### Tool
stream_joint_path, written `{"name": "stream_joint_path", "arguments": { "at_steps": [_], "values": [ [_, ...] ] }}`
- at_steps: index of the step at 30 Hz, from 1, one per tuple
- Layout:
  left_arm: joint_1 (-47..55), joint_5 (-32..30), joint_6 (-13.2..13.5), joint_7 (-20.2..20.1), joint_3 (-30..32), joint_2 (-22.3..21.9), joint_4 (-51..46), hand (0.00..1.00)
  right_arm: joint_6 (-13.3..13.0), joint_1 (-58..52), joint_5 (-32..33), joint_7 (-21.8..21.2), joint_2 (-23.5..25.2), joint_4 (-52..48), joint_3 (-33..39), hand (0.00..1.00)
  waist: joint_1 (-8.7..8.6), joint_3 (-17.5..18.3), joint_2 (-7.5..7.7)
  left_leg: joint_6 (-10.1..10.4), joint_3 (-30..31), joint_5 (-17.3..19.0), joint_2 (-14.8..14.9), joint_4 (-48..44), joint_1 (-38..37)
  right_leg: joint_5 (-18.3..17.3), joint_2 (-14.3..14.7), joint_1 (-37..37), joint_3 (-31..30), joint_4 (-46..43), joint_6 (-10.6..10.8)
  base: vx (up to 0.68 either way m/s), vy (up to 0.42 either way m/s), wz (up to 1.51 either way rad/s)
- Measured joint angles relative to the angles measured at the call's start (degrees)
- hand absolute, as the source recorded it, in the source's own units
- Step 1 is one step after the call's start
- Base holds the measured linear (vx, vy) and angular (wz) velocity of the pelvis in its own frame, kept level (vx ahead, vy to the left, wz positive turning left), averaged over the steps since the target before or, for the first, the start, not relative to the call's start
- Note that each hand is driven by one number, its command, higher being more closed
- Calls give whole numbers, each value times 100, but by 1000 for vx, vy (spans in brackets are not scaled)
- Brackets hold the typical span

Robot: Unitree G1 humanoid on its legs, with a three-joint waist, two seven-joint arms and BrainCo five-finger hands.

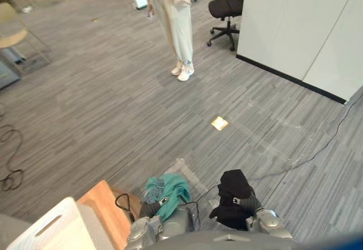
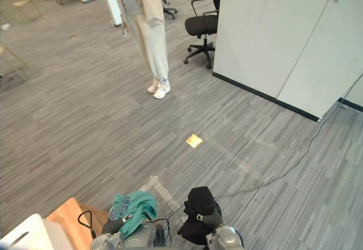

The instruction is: Tidy the bed and pick cloth on bed and put in laundry

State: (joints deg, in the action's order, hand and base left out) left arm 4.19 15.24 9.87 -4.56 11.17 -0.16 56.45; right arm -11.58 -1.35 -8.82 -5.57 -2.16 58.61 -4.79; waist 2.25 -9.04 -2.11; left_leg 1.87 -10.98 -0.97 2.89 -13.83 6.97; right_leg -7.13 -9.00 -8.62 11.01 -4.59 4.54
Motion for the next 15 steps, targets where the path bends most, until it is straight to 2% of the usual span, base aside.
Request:
{"name": "stream_joint_path", "arguments": {
  "at_steps": [1,2,3,4,5,6,7,8,9,10,11,12,14,15],
  "values": [
    [-105,63,-2,-7,-126,17,-7,100,-58,-30,-127,29,59,-30,2,100,-10,12,91,-16,-265,-166,-217,311,-25,-9,-209,-35,380,35,47,228,155,109],
    [-158,167,-11,-14,-242,-2,-38,100,-69,-31,-222,99,98,-33,12,100,-70,12,141,74,-591,-278,-358,579,-67,30,-392,-115,680,30,119,138,156,120],
    [-140,166,5,-24,-295,-80,-95,100,-72,-43,-258,147,97,-43,14,100,-145,21,111,11,-1230,-59,-369,755,-177,54,-481,-239,979,13,160,109,208,136],
    [-122,220,-4,-24,-459,-175,-95,100,-67,-108,-272,271,109,-113,6,100,-154,61,28,-208,-2282,386,-131,761,-458,-50,-483,-528,1314,-29,272,118,211,129],
    [-121,236,-50,-16,-618,-185,-96,100,-41,-111,-296,369,129,-135,42,100,-120,71,48,-547,-2381,581,-250,696,-554,-180,-581,-785,1534,-83,305,137,198,103],
    [-133,293,-63,-4,-731,-186,-122,100,17,-127,-410,421,135,-131,86,100,8,136,74,-581,-2369,793,-387,642,-647,-245,-747,-863,1669,-270,292,165,154,73],
    [-93,390,-71,47,-814,-227,-125,100,71,-201,-511,467,104,-130,196,100,54,253,18,-554,-2313,987,-528,724,-698,-300,-865,-809,1810,-642,363,209,183,99],
    [-92,410,-90,145,-967,-287,-116,100,138,-228,-649,494,90,-161,476,100,-17,323,-8,-516,-2132,1029,-744,950,-869,-292,-1185,-648,1982,-1519,353,235,196,121],
    [-112,415,-94,210,-1063,-297,-113,100,162,-229,-702,526,49,-158,639,100,-55,328,-5,-549,-1964,968,-847,1022,-933,-243,-1342,-516,1955,-2081,267,310,192,187],
    [-183,370,-139,266,-1216,-227,-73,100,246,-71,-708,559,-27,-1,864,100,-123,334,-46,-984,-1376,809,-1010,1012,-1023,-93,-1493,-173,1733,-3242,57,350,124,224],
    [-284,309,-194,324,-1384,-24,17,100,332,49,-695,554,-61,213,976,100,-179,229,102,-1090,-883,821,-1078,934,-1132,-277,-1326,44,1419,-4080,248,361,70,232],
    [-306,258,-196,361,-1396,64,50,100,350,65,-622,541,-62,227,1012,100,-180,159,135,-1097,-657,828,-1084,912,-1208,-396,-1204,137,1361,-4321,282,340,-10,219],
    [-250,229,-203,602,-1382,328,113,100,365,108,-606,532,-152,269,1113,100,-133,109,163,-1080,241,828,-1079,893,-1385,-820,-772,626,1428,-4383,176,341,-69,184],
    [-236,241,-207,657,-1376,369,116,100,368,115,-612,531,-167,286,1129,100,-132,110,165,-1070,401,834,-1078,894,-1404,-888,-717,679,1426,-4291,159,348,-93,160]
  ]
}}
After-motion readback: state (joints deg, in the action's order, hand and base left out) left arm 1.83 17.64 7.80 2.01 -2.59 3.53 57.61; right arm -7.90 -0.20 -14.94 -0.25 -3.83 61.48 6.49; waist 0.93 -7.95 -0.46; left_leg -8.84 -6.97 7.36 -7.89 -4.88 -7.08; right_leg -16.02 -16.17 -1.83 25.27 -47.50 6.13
